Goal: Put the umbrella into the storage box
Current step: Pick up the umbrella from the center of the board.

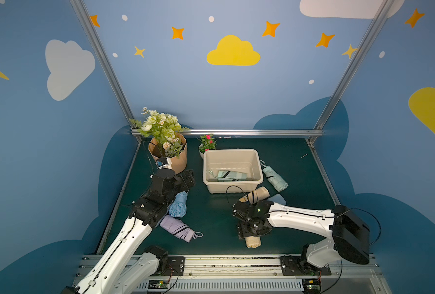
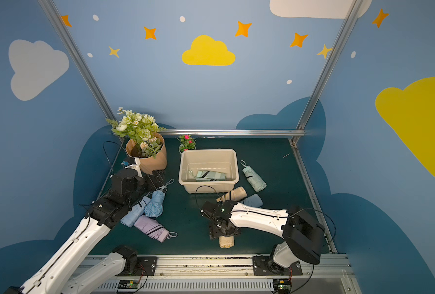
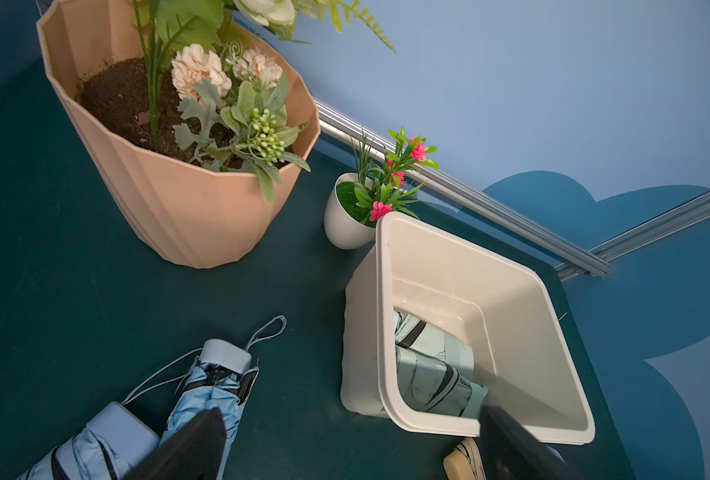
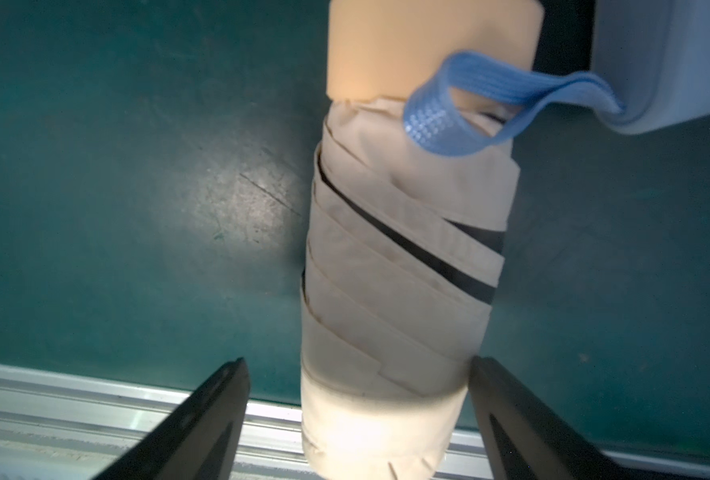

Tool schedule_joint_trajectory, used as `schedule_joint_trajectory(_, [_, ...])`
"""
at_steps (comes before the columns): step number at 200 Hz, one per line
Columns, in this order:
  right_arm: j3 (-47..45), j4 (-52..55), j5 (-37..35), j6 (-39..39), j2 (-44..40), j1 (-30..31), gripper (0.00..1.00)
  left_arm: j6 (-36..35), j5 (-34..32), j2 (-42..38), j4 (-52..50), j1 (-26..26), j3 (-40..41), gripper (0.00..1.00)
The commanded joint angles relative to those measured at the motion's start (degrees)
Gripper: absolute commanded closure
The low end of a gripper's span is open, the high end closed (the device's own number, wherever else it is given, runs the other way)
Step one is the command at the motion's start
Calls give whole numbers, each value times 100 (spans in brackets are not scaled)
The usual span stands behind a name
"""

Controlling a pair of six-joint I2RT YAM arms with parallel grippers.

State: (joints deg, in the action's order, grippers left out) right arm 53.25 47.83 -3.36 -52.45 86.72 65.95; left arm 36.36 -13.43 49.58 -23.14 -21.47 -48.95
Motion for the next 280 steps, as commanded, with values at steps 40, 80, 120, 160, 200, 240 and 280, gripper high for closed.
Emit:
schedule_joint_trajectory(40, [273,530,-398,179,-235,-46,8,90,50,-82,58,38,78,0])
schedule_joint_trajectory(80, [-25,166,-207,205,-145,-230,7,140,95,5,116,41,92,0])
schedule_joint_trajectory(120, [-158,-183,-2,272,143,-454,10,194,117,44,103,42,65,0])
schedule_joint_trajectory(160, [-175,-431,168,453,364,-565,17,306,113,60,98,44,99,0])
schedule_joint_trajectory(200, [-283,-679,263,455,620,-581,24,396,165,69,80,47,134,0])
schedule_joint_trajectory(240, [-368,-723,215,394,663,-555,29,425,269,109,97,47,123,0])
schedule_joint_trajectory(280, [-342,-586,-17,375,517,-446,35,512,341,183,99,47,100,0])
